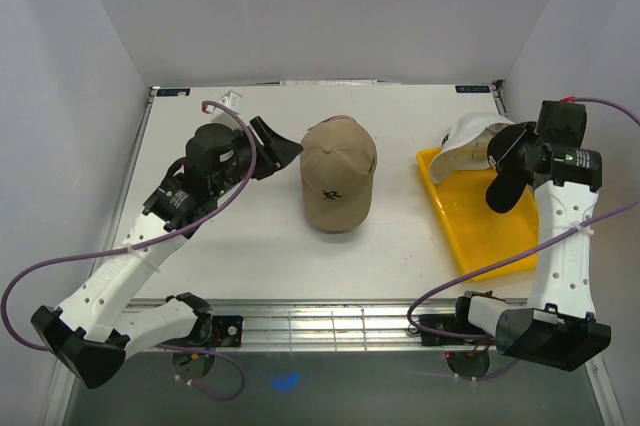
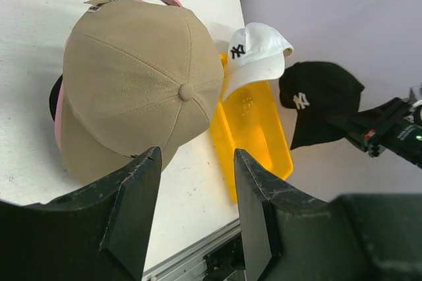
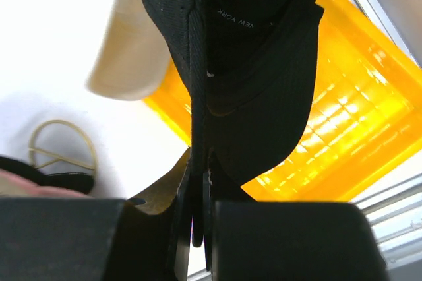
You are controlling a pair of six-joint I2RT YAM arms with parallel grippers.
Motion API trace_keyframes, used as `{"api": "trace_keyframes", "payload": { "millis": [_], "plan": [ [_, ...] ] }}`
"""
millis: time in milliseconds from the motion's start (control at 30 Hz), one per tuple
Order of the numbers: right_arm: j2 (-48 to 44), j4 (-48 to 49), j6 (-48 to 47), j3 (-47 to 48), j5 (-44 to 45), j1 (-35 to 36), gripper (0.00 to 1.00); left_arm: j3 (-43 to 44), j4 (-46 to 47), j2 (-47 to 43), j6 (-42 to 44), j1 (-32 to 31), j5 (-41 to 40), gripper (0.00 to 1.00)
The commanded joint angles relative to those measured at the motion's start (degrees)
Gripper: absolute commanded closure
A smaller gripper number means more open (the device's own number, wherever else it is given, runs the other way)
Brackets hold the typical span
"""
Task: Stack the hats
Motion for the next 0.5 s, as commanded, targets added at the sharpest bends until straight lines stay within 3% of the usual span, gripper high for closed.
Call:
{"api": "trace_keyframes", "payload": {
  "millis": [0, 267, 333, 467],
  "plan": [
    [-0.4, -0.4, 0.5, 10.6, -3.5, -0.2, 0.92, 0.3, 0.9, -0.2, -0.2, -0.2, 0.7, 0.42],
    [0.6, 2.9, 9.0, 26.9, -27.1, -0.2, 0.92, 3.9, 1.0, -0.1, -0.7, -0.2, 4.8, 0.37],
    [-0.8, 11.5, 15.7, 25.5, -36.2, 0.0, 0.92, 4.8, 1.4, -0.1, -1.4, -0.2, 5.8, 0.34],
    [-2.4, 26.6, 25.9, 21.5, -41.2, 3.6, 0.92, 8.0, 3.6, 0.6, -2.9, -0.2, 8.2, 0.31]
  ]
}}
